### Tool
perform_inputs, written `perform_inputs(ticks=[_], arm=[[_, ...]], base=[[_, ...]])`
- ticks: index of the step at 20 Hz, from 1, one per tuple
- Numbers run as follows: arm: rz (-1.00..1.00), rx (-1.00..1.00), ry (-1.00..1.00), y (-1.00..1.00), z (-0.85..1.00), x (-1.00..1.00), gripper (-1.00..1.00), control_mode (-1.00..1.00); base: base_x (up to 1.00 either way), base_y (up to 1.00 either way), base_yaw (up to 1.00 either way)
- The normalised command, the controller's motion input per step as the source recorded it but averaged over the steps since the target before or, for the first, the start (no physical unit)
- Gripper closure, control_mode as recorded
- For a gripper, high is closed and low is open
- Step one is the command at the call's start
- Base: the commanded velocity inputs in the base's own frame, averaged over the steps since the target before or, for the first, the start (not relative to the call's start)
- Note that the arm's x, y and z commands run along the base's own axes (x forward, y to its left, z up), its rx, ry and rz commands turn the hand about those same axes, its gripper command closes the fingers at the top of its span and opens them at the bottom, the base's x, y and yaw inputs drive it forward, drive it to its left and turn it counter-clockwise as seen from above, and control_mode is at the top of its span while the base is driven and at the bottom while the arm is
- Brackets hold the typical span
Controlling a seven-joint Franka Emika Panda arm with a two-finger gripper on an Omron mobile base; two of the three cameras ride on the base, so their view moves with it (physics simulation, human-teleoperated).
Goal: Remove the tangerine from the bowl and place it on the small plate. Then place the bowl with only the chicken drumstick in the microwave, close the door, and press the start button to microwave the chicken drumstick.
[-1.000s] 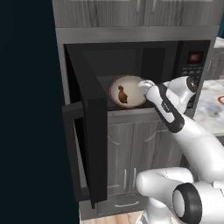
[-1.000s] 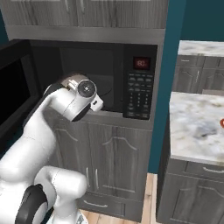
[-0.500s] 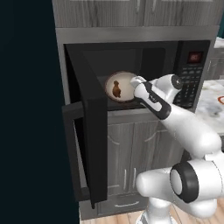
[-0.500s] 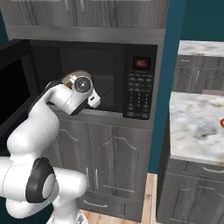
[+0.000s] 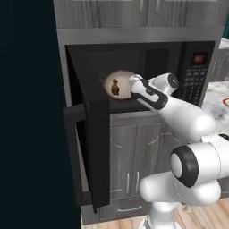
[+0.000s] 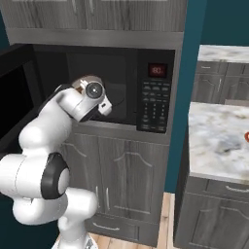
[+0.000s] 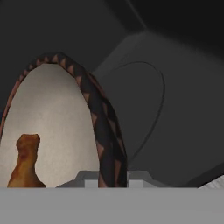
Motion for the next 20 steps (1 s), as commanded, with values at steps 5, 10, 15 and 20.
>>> perform_inputs(ticks=[5,10,15,20], arm=[[0.00,0.04,0.01,0.01,0.00,0.39,1.00,-1.00],[0.00,0.00,0.07,0.03,-0.16,0.26,1.00,-1.00],[0.00,0.00,0.09,0.00,-0.20,0.24,1.00,-1.00],[0.00,0.00,0.08,0.01,-0.19,0.34,1.00,-1.00]], base=[[0.00,0.00,0.00],[0.00,0.00,0.00],[0.00,0.00,0.00],[0.00,0.00,0.00]])
